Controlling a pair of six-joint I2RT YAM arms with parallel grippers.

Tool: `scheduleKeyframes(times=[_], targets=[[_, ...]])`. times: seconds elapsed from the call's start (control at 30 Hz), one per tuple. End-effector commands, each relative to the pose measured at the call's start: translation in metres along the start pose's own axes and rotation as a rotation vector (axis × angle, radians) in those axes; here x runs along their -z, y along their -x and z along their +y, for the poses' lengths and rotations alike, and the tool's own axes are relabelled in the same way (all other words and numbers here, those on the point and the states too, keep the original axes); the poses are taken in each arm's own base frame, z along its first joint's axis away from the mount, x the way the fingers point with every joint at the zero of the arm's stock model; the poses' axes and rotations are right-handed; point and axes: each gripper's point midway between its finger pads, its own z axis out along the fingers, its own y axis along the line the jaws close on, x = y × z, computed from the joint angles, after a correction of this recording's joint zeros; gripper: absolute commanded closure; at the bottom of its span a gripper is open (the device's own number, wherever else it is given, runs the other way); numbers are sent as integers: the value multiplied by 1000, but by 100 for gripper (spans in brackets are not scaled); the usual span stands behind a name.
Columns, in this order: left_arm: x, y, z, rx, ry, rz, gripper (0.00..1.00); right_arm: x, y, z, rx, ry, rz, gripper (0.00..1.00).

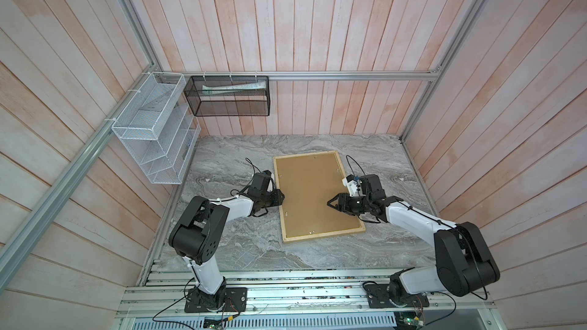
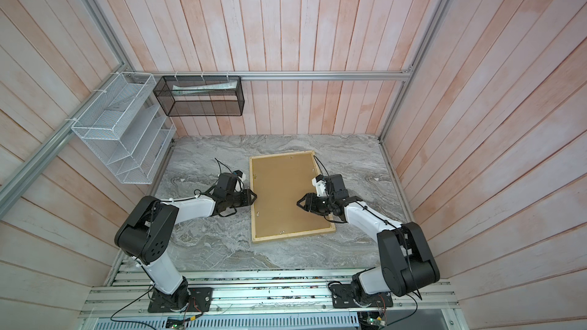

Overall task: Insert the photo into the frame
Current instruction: 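Press the cardboard's edges down into the frame with both grippers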

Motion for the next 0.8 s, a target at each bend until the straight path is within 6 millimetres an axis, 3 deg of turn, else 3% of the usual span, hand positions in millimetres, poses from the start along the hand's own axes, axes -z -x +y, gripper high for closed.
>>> scheduleKeyframes(times=[0.0,0.23,0.47,0.77], targets=[[4,9,-6,-22,6,-26,57,-11,10,14,51,-6,-9,51],[2,4,0,-23,41,-22,61,-40,9,22,119,-105,29,59],[2,2,0,-31,36,-24,67,-71,2,55,187,-56,82,61],[-4,-11,-1,-28,-4,-11,71,-93,38,78,265,-13,29,55]])
